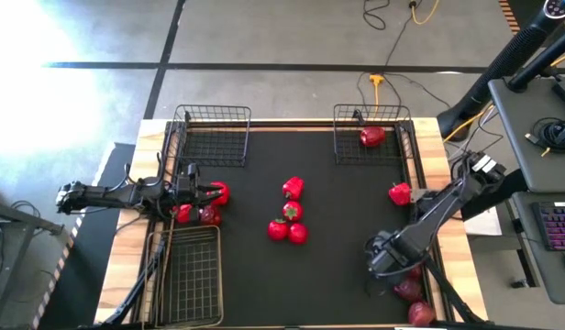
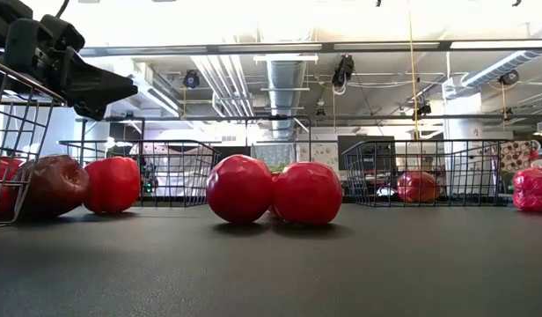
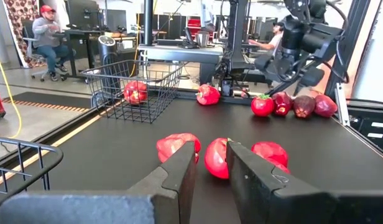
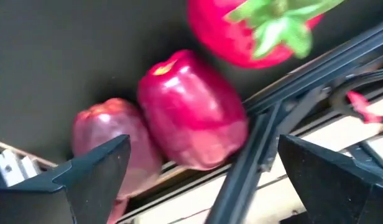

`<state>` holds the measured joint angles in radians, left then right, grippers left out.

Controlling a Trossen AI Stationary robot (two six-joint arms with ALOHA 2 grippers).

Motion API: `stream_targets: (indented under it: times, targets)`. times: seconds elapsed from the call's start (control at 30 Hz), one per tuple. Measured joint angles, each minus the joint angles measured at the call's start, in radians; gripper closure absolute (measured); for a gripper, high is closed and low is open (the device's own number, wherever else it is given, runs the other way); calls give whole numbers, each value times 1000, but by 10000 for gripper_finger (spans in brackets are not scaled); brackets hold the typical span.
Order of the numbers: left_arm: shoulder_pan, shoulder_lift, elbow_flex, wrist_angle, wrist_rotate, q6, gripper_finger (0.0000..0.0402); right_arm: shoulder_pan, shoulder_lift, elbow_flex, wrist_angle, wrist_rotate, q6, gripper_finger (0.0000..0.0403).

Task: Sort produce into baskets
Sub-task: Put the apple into the right black wire basket

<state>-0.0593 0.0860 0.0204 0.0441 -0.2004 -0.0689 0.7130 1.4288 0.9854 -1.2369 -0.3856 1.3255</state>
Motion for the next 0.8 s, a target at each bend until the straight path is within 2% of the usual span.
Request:
stream_targets:
  times: [0.33,0.57,0.8]
  targets:
    - [0,0,0,0,0,0,325,15,21,-26,34,-30,-12,3]
    - [0,0,0,0,0,0,325,21,78,-50,152,-45,-64,3]
    - [0,0,0,0,0,0,325,37,168,-61,150,-59,-119,3]
